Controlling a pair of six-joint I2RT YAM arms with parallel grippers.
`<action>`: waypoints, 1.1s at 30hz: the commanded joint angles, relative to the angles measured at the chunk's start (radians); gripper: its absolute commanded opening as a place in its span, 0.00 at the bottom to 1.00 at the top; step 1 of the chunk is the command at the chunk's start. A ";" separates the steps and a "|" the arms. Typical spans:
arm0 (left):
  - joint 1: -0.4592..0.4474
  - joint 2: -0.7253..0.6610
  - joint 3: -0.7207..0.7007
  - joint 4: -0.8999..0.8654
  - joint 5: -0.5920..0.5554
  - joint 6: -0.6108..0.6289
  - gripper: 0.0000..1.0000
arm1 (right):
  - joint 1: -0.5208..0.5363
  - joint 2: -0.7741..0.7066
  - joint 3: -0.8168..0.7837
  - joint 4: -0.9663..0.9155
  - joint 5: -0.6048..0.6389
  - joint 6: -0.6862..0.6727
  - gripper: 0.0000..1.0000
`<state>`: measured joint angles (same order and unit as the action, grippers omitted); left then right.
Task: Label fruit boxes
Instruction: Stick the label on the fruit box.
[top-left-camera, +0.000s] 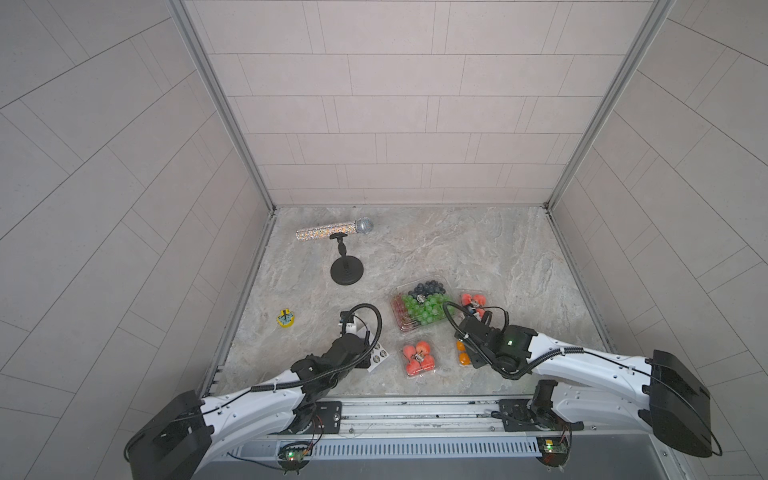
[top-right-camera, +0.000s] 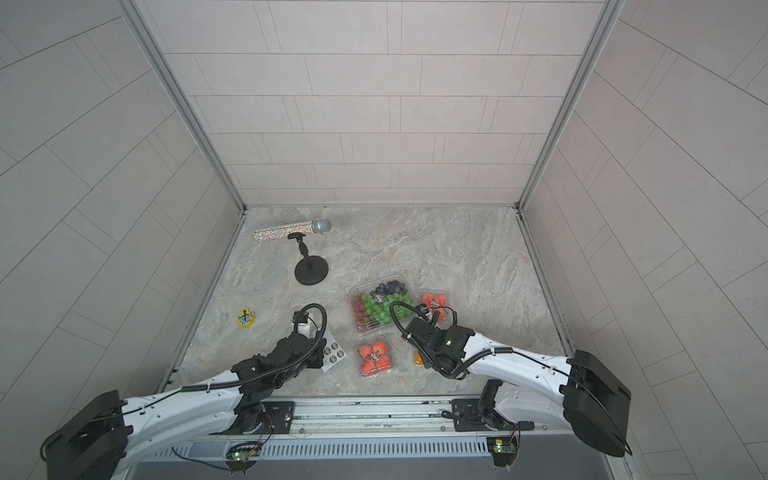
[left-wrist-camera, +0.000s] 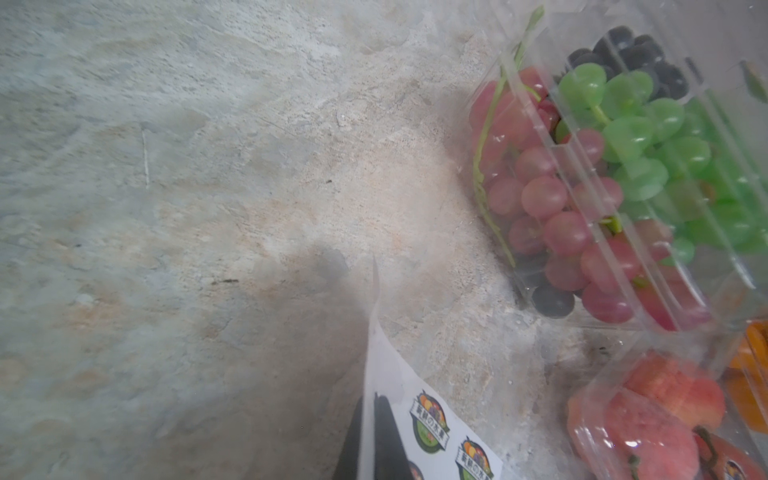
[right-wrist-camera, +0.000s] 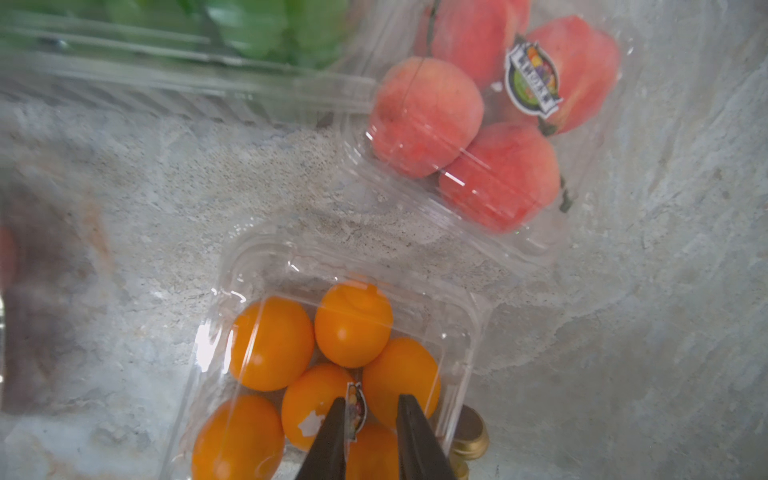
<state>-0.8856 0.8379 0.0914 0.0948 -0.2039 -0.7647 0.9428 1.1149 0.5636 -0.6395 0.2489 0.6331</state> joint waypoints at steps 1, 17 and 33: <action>0.005 -0.015 0.008 -0.029 -0.002 0.018 0.02 | -0.003 0.007 -0.041 0.004 -0.079 0.005 0.35; 0.005 -0.039 0.001 -0.027 0.015 0.025 0.02 | -0.012 -0.076 -0.060 0.015 -0.083 0.011 0.61; 0.005 -0.043 -0.007 -0.019 0.022 0.032 0.02 | -0.018 -0.082 -0.094 0.106 -0.152 0.006 0.84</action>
<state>-0.8856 0.8040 0.0914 0.0769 -0.1825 -0.7456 0.9279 1.0317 0.4995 -0.5163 0.1219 0.6373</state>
